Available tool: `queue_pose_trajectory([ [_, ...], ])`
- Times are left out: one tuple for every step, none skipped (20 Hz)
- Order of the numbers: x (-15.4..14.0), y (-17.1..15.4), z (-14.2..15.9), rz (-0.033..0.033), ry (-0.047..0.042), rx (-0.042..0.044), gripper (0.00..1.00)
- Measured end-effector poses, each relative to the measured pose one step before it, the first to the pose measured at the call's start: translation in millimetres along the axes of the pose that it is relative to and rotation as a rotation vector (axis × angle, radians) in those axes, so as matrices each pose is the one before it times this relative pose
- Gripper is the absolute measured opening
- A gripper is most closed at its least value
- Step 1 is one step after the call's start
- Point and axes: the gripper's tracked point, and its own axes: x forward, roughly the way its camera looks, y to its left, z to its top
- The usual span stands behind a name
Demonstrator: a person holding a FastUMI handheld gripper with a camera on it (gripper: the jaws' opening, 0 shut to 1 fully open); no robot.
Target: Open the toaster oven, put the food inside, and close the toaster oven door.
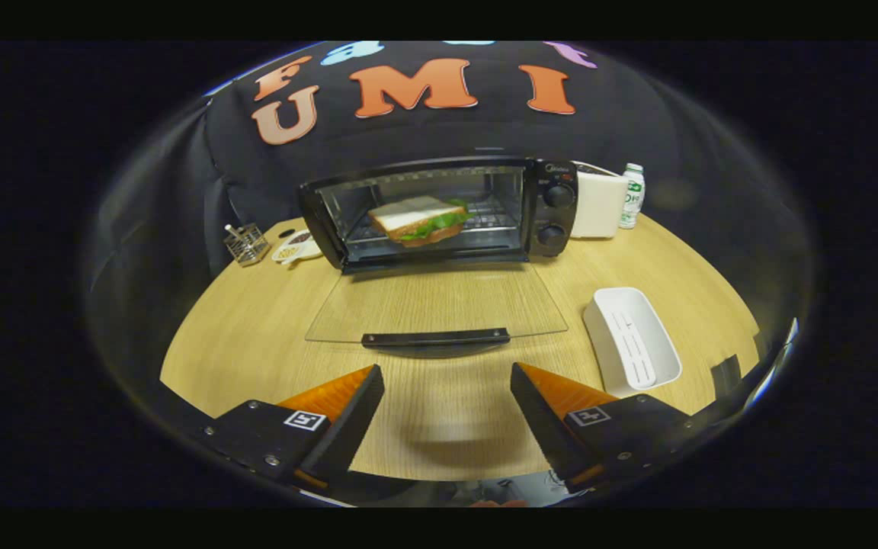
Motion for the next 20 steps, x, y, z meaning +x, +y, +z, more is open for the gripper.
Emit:
queue_pose_trajectory([
  [5.1,0.13,-7.07,-0.00065,0.01107,-0.00004,0.99],
  [5.87,-2.17,-1.89,-0.00905,0.00994,-0.0056,0.99],
  [6.74,-0.41,-2.58,-0.00668,0.00862,-0.01177,0.99],
  [6.48,0.0,-2.0,-0.0053,0.01217,-0.01436,0.99],
  [5.46,-0.22,-0.82,-0.00357,0.01154,-0.01006,0.99],
  [6.12,1.09,-0.61,-0.0004,0.00793,-0.0039,0.99],
  [6.4,0.95,-0.03,0.0011,0.00776,-0.00168,0.99],
  [5.09,1.32,1.29,0.00023,0.00594,-0.00046,1.0],
  [3.81,1.38,-1.28,0.00209,0.00844,-0.00264,1.0],
  [5.06,2.19,1.75,0.00318,0.00555,-0.00411,1.0],
  [5.46,0.42,1.21,0.00048,0.00703,-0.00555,1.0],
  [0.96,0.72,-0.12,0.00057,0.00664,-0.00976,1.0],
  [2.83,0.52,1.29,-0.00049,0.00209,-0.00925,1.0],
  [3.14,1.21,0.56,-0.00041,0.00314,-0.00746,0.99],
  [0.15,-1.43,0.08,-0.00639,-0.00101,-0.00561,0.99],
  [3.13,-0.97,1.09,0.00118,0.00247,-0.00245,1.0],
  [-2.17,0.78,0.63,0.00282,-0.00338,0.00149,0.99],
  [-0.37,0.26,0.22,0.00463,0.00505,0.00719,0.99],
  [-2.22,-0.55,1.61,0.00384,-0.00408,0.00812,0.99],
  [-1.89,-0.1,1.65,0.00213,-0.00169,0.00124,0.99],
])
